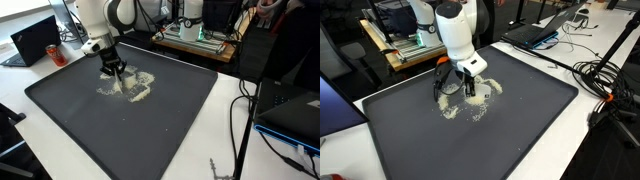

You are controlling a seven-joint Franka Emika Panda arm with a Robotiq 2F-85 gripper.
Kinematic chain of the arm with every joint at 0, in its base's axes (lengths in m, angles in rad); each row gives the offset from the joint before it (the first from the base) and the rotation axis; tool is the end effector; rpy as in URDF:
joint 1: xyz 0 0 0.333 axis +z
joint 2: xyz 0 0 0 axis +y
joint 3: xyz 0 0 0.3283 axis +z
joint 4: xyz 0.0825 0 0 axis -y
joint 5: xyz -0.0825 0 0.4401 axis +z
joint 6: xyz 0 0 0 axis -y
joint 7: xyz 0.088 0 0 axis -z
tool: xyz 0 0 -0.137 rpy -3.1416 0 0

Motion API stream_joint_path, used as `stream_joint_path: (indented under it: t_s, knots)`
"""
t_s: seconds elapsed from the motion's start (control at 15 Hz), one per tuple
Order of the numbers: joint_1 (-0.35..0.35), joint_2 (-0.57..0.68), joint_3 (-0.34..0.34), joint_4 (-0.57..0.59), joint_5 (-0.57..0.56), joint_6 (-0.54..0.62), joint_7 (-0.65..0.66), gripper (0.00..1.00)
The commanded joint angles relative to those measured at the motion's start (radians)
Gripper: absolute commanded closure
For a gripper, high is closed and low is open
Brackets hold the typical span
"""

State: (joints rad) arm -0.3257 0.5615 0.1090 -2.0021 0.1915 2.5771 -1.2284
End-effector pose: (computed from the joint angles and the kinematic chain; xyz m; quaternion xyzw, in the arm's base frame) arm 0.6301 -0.1366 0.1097 -0.9115 -0.4034 -0.0581 0.0562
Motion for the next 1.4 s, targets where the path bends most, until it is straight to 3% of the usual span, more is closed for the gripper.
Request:
stream_joint_path:
  t_s: [0.0,0.73,1.0,1.33]
  knots:
    - [-0.023,0.074,-0.003,0.08,0.009,0.022,-0.017,0.99]
    - [-0.014,0.128,-0.039,0.189,-0.017,0.015,0.05,0.99]
    - [-0.009,0.066,-0.048,0.135,-0.048,-0.026,0.045,0.99]
    - [-0.021,-0.055,-0.038,0.012,-0.042,0.003,0.012,0.99]
